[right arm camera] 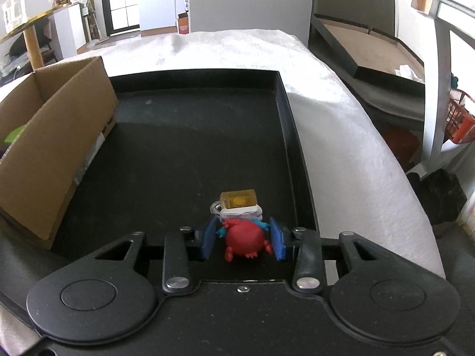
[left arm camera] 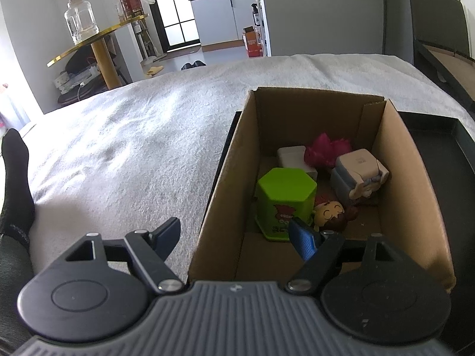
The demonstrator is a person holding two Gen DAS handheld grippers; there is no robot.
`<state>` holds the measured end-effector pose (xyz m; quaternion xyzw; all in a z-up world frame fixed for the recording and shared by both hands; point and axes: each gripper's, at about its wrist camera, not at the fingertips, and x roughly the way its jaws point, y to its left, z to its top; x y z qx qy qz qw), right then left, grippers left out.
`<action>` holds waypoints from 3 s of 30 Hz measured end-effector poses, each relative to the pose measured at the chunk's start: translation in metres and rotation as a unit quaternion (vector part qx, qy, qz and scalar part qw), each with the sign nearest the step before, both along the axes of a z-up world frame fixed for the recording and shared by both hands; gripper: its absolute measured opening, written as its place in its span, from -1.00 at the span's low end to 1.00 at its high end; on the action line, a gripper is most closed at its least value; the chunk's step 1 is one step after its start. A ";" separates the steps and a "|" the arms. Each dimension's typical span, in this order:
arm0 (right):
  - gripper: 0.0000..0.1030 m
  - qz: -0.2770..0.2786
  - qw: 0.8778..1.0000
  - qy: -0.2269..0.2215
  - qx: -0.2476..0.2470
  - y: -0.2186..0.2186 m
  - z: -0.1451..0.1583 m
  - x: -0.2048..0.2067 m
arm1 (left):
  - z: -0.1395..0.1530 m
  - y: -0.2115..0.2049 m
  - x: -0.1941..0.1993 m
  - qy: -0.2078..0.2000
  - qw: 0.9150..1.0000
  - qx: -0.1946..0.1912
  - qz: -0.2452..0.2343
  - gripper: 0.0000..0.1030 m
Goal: Organize rigid objects
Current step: 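Carry the red crab toy with the right gripper over the box, then open the right gripper to drop the red crab toy into the box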
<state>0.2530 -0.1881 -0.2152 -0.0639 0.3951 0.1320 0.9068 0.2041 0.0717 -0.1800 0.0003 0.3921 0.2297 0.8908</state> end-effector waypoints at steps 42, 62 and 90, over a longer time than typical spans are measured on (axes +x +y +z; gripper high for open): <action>-0.26 0.119 0.989 -0.075 0.049 0.109 0.092 -0.015 | 0.009 0.017 -0.018 -0.036 0.999 -0.024 -0.002 -0.69; -0.26 0.152 0.986 -0.069 -0.003 0.164 0.074 -0.021 | 0.016 0.029 -0.025 -0.054 0.996 -0.072 -0.001 -0.72; -0.18 0.197 0.976 -0.082 -0.049 0.168 0.069 -0.038 | 0.016 0.032 -0.024 -0.029 0.996 -0.082 -0.005 -0.67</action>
